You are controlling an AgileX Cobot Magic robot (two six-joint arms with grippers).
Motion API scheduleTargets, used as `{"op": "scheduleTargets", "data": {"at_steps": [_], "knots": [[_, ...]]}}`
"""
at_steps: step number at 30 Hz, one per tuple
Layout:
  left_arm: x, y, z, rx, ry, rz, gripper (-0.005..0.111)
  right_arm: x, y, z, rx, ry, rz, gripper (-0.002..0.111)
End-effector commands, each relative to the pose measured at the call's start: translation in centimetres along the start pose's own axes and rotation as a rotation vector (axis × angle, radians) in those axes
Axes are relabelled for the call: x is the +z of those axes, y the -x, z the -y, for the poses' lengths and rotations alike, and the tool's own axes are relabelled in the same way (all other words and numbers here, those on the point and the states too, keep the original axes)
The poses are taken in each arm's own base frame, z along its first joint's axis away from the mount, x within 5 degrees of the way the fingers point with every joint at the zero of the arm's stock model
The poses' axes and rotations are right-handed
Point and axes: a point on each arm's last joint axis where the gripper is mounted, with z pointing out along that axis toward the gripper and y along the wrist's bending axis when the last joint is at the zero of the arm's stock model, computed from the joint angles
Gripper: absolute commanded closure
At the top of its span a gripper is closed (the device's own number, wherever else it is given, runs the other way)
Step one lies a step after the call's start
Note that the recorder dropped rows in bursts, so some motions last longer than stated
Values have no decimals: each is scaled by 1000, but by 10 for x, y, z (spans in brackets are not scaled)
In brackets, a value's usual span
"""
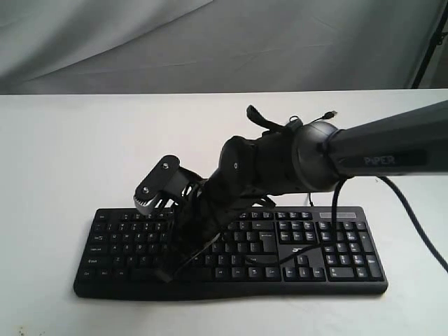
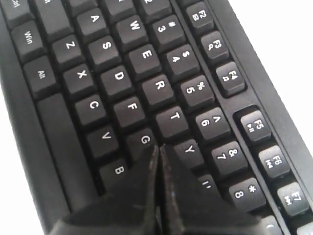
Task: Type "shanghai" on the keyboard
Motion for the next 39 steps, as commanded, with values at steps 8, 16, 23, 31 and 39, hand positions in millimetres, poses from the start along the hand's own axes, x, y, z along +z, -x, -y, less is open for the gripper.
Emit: {"op": "scheduleTargets", "data": {"at_steps": [8,16,23,31,39], "knots": [[0,0,0,-4,-7,7,107,-23,63,-8,-124,5,90,108],[0,0,0,-4,-7,7,107,19,96,-23,-190,98,18,108],[0,0,0,-4,-7,7,107,25,97,-26,-196,104,-3,108],[0,0,0,-4,-7,7,107,28,92,-25,-186,95,-32,108],[0,0,0,-4,-7,7,107,30,90,-25,-183,89,-25,108]]}}
